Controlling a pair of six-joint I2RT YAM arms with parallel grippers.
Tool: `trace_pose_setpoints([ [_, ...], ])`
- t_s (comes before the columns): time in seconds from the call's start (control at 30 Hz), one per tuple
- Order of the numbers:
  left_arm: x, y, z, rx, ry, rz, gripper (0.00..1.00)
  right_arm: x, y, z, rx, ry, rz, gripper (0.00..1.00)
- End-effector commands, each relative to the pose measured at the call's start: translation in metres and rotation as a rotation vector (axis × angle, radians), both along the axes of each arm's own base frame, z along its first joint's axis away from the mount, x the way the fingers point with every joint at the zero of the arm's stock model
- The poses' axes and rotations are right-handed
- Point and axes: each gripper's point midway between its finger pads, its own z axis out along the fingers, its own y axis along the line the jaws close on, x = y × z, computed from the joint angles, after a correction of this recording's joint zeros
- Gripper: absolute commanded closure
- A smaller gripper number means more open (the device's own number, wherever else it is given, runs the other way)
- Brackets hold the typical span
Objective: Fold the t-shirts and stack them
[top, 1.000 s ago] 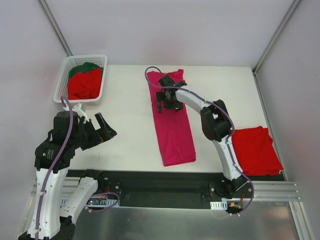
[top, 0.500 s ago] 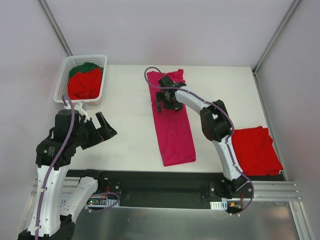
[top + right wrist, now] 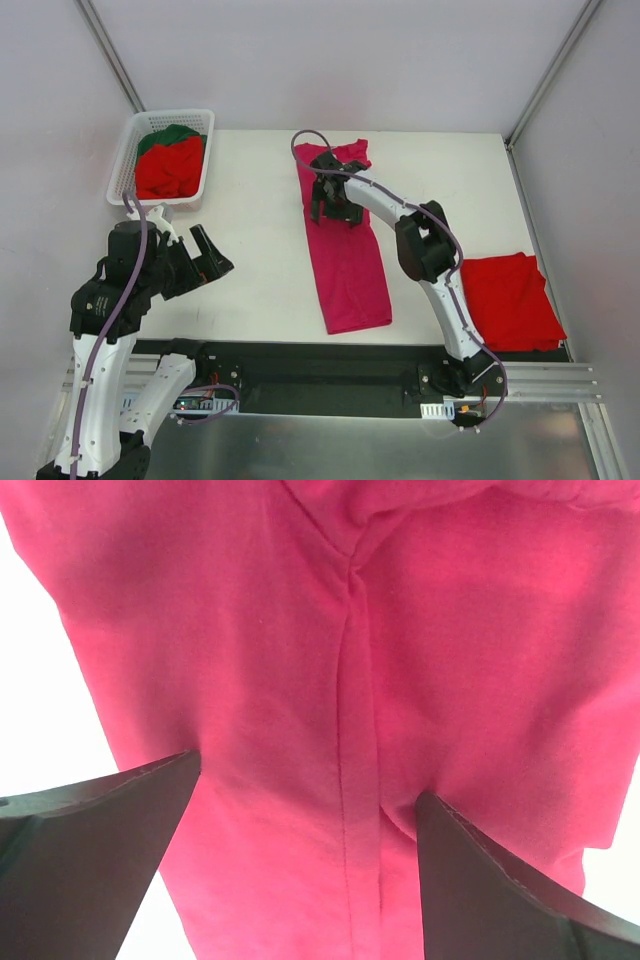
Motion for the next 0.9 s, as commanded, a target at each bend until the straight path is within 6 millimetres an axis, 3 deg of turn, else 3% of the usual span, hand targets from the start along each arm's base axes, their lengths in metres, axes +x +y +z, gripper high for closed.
trace_pose_setpoints([
  [0.0,-0.004,0.002,0.008,0.007,-0.022,0.001,0.01,-0.034,-0.008,-0.014,-0.095,0.093,-0.02,0.04],
  [0.23,-0.006,0.001,0.005,0.0,-0.015,0.0,0.01,-0.065,-0.027,-0.028,-0.22,0.132,0.037,0.04],
  [0.33,-0.006,0.0,0.005,-0.006,-0.01,0.0,0.01,-0.056,-0.027,-0.021,-0.246,0.087,0.065,0.04],
  [0.47,-0.006,0.0,0.006,-0.009,-0.014,0.001,0.01,-0.028,-0.032,0.02,-0.318,-0.033,0.158,0.04],
  [0.53,-0.006,-0.001,0.006,-0.011,-0.013,0.002,0.01,-0.015,-0.038,0.056,-0.362,-0.124,0.19,0.04],
  [0.6,-0.006,-0.001,0.006,-0.013,-0.014,0.004,0.01,-0.012,-0.048,0.078,-0.415,-0.169,0.251,0.04],
  [0.63,-0.007,-0.001,0.005,-0.015,-0.013,0.004,0.01,-0.015,-0.054,0.095,-0.425,-0.193,0.267,0.04],
  [0.67,-0.007,-0.001,0.005,-0.014,-0.012,0.005,0.01,-0.02,-0.059,0.102,-0.44,-0.189,0.302,0.04],
  [0.7,-0.007,-0.001,0.005,-0.014,-0.014,0.005,0.01,-0.034,-0.065,0.097,-0.45,-0.152,0.325,0.04],
  [0.73,-0.007,-0.001,0.004,-0.014,-0.012,0.005,0.01,-0.041,-0.067,0.112,-0.413,-0.174,0.325,0.04],
  [0.8,-0.007,-0.001,0.003,-0.014,-0.011,0.005,0.01,-0.067,-0.068,0.106,-0.347,-0.118,0.38,0.04],
  [0.83,-0.006,-0.001,0.001,-0.014,-0.001,0.003,0.01,-0.086,-0.076,0.083,-0.338,-0.058,0.398,0.04],
  [0.87,-0.006,-0.002,0.001,-0.019,-0.005,0.001,0.01,-0.097,-0.077,0.093,-0.277,-0.078,0.377,0.04],
])
